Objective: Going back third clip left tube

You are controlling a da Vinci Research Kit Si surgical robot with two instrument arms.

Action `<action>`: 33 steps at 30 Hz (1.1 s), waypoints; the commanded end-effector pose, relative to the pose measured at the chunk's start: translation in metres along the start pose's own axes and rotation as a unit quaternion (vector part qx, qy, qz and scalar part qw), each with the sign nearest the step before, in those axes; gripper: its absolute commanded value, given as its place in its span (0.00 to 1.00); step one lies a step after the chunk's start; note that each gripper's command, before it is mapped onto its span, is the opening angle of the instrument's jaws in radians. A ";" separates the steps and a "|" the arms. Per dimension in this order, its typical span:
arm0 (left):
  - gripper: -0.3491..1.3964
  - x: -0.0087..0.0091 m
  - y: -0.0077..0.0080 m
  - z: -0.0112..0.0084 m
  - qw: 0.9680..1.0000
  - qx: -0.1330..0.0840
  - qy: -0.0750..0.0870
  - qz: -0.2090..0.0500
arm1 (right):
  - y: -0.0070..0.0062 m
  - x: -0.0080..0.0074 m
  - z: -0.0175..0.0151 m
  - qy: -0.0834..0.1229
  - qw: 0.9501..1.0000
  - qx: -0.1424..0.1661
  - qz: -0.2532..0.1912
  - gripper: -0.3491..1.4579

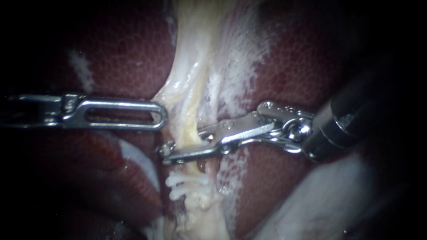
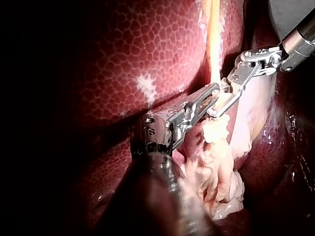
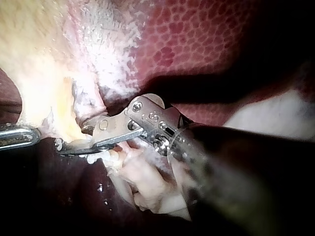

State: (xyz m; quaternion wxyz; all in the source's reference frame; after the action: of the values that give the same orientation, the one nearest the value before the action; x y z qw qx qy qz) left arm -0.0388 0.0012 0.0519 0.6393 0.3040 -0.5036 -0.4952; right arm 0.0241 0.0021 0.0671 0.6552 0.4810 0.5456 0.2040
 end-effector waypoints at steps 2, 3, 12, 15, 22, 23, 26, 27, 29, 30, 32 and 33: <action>0.00 0.0000 0.0000 0.0000 1.000 0.000 0.000 0.000 | 0.0000 0.0000 0.0000 0.000 1.000 0.000 0.000 0.00; 0.00 0.0000 0.0000 0.0000 1.000 0.000 0.000 0.000 | 0.0000 0.0000 0.0000 0.000 1.000 0.000 0.000 0.00; 0.00 0.0000 0.0000 0.0000 1.000 0.000 0.000 0.000 | -0.0001 0.0000 0.0001 0.000 1.000 0.000 0.000 0.00; 0.00 0.0000 0.0000 0.0000 1.000 0.000 0.000 0.000 | -0.0005 0.0000 0.0003 0.000 1.000 0.001 0.000 0.15; 0.00 0.0000 0.0000 0.0000 1.000 0.000 0.000 0.000 | -0.0010 0.0002 0.0010 0.012 1.000 0.005 -0.007 0.47; 0.00 0.0000 0.0000 0.0000 1.000 0.000 0.000 0.000 | -0.0010 0.0002 0.0011 0.012 1.000 0.005 -0.010 0.48; 0.00 0.0000 -0.0001 0.0000 1.000 0.000 0.000 0.000 | -0.0008 0.0004 0.0013 0.014 0.999 -0.004 -0.039 0.50; 0.00 0.0000 -0.0001 -0.0001 1.000 0.000 0.000 0.000 | -0.0007 0.0004 0.0013 0.017 0.998 -0.015 -0.051 0.51; 0.00 0.0000 -0.0001 -0.0001 1.000 0.000 0.000 0.000 | -0.0004 0.0006 0.0013 0.020 0.997 -0.030 -0.074 0.52; 0.00 0.0000 -0.0001 -0.0001 1.000 0.000 0.000 0.000 | -0.0002 0.0007 0.0012 0.019 0.995 -0.032 -0.088 0.52; 0.00 0.0000 -0.0001 -0.0001 1.000 0.000 0.000 0.000 | 0.0003 0.0007 0.0010 0.017 0.992 -0.038 -0.116 0.52; 0.00 0.0000 -0.0002 -0.0001 1.000 0.000 0.000 0.000 | 0.0005 0.0007 0.0009 0.018 0.991 -0.044 -0.124 0.52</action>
State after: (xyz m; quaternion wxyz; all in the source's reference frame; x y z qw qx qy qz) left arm -0.0388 0.0011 0.0518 0.6391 0.3038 -0.5036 -0.4956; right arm 0.0252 0.0026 0.0672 0.6891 0.3688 0.6058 0.1486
